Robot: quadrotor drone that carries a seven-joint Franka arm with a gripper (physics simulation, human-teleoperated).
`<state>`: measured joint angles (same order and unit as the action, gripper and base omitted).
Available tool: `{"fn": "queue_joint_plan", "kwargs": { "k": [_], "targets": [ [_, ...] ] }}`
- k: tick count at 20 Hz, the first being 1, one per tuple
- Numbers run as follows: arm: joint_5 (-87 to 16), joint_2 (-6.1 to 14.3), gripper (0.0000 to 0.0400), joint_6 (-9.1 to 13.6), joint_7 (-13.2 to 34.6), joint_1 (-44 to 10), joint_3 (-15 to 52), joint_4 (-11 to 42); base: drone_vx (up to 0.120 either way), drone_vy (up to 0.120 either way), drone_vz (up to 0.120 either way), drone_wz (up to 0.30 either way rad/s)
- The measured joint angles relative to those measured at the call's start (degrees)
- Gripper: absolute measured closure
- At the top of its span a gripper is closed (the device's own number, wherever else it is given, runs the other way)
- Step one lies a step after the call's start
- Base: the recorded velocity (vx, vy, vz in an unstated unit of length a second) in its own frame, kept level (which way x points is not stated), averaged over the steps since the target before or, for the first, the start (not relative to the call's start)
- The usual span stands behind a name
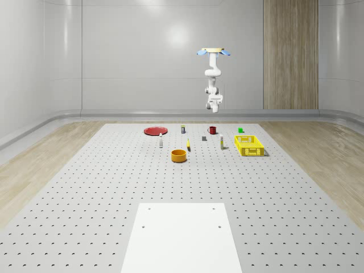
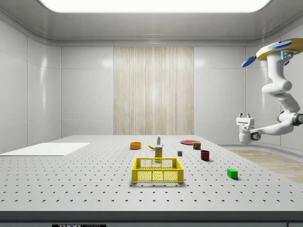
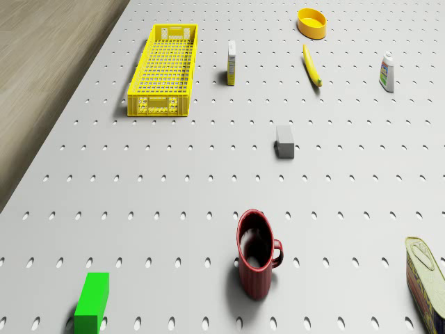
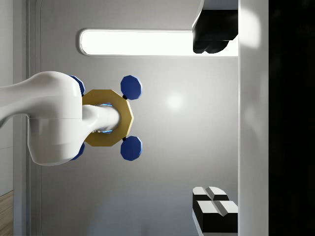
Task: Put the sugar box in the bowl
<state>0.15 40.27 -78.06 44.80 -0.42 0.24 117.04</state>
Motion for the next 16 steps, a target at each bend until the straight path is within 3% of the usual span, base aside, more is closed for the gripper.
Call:
{"fn": "queue_joint_plan", "kwargs": {
  "k": [10, 16],
  "targets": [
    [0.0, 0.2, 0.0, -0.3, 0.0, -0.1, 0.1, 0.1, 0.112, 0.108, 0.0, 0.0],
    [-0.1, 0.4, 0.0, -0.6, 0.0, -0.1, 0.2, 0.3, 0.12, 0.0, 0.0, 0.0]
  ]
}}
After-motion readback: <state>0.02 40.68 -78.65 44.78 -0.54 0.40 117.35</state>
